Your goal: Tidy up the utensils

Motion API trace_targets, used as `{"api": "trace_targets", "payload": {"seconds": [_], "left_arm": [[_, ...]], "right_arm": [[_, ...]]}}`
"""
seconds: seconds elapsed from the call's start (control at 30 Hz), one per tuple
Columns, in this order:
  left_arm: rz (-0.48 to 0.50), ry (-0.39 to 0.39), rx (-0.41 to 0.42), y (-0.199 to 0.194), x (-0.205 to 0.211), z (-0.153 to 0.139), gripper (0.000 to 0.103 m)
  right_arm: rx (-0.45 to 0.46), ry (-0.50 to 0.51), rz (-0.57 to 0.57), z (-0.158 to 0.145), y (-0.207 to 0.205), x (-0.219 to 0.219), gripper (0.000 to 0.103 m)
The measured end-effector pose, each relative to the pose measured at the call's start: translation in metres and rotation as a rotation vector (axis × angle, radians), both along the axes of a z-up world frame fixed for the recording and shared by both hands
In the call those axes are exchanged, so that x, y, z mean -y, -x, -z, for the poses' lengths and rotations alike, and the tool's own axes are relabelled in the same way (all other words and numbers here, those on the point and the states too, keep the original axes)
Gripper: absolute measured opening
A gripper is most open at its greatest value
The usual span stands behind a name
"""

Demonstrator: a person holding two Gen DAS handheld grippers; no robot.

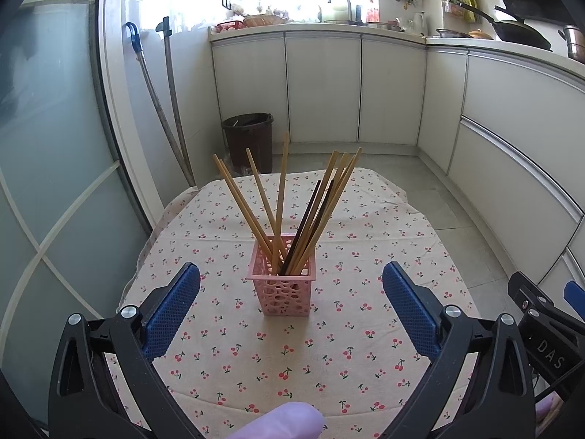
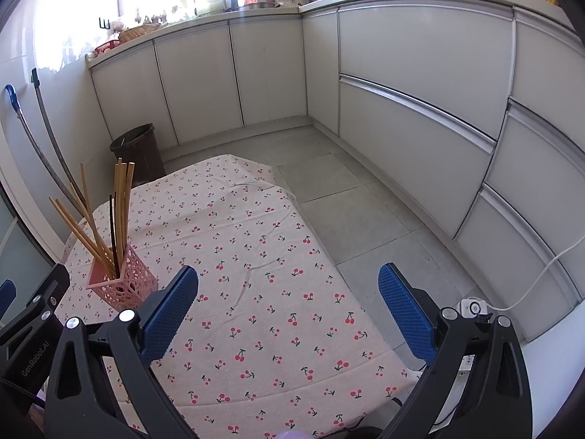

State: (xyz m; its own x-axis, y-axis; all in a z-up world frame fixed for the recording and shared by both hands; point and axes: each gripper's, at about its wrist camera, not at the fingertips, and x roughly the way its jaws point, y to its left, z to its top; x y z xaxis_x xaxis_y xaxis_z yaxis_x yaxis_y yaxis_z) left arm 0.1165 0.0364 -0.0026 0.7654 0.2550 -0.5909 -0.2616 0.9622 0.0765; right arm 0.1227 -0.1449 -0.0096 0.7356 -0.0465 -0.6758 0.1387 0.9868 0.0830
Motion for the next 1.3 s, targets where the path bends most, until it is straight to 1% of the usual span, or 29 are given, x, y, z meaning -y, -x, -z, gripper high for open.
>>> {"api": "trace_targets", "payload": {"seconds": [1.3], "left_arm": [[-0.002,-0.004,-0.019,-0.0001,-0.0007,0.0023,0.096]], "right_arm": [[-0.020,-0.006,0.001,0.0047,-0.0030,0.0019,0.096]]}}
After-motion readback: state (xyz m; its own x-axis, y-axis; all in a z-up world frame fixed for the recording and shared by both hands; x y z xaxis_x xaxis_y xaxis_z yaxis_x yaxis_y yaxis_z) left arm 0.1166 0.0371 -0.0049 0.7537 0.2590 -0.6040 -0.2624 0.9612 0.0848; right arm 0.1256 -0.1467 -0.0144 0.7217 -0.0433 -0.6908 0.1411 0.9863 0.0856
